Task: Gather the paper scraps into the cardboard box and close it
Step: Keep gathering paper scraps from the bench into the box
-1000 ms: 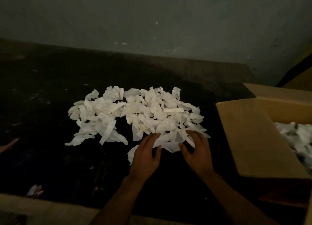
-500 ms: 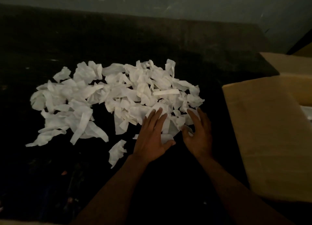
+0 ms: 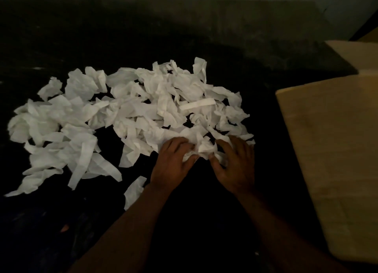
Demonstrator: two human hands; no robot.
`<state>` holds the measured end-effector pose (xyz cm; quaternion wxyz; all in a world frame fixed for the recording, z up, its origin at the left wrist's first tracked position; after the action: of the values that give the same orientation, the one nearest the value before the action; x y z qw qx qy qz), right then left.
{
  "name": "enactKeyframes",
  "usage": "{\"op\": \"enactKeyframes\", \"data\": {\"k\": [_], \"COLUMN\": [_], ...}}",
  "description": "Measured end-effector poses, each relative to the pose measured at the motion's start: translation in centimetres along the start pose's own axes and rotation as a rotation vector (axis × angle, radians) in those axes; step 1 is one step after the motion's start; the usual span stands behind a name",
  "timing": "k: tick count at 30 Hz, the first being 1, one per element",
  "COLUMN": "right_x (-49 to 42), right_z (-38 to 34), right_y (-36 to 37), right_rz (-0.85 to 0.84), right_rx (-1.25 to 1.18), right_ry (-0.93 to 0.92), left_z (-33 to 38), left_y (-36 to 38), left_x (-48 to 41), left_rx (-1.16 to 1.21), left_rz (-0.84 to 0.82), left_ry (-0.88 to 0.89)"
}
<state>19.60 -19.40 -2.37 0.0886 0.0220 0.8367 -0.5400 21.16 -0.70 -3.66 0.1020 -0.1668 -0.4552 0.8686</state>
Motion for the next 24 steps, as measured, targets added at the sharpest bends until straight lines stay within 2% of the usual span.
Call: {"op": "enactKeyframes", "data": {"k": [6, 11, 14, 18, 22, 24], "right_x": [0.1, -1.8, -2.1, -2.3, -1.8, -1.4], "right_z": [-1.1, -0.9, -0.5, -0.1, -0.8, -1.2], "right_y": [-1.2, 0.0, 1.0, 1.4, 0.8, 0.2], "right_rz": [0.087, -0.073, -0.102, -0.076, 0.004, 0.012], "right_rx": [-0.095, -0.109, -0.061, -0.05, -0.248, -0.393], "right_ry": [-0.026, 0.204, 0.281, 0.175, -0.04, -0.048], "left_z": [0.7, 0.6, 0.1, 0.1, 0.3, 0.1], "left_y": [-0.7, -1.0, -0.8, -0.6, -0.9, -0.8], "left_x": [0.3, 0.9, 1.1, 1.0, 0.9, 0.8], "left_rx": [0.057, 0.196, 0.252, 0.214, 0.178, 0.202], "left_rz": [0.0, -0.007, -0.036, -0.009, 0.027, 0.016], "left_ry": [-0.033, -0.136, -0.197, -0.135, -0.136, -0.176]}}
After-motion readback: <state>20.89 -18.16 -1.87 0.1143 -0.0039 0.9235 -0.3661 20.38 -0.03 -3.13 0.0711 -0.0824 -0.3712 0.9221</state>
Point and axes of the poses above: each hand's wrist, its own x-axis away from the middle knuckle, its own y-axis out of the palm, z = x × y, the point moved 4 cm from there along -x, towards the middle knuckle, and after that the axes turned 12 degrees about -z, right-handed, at the moved point
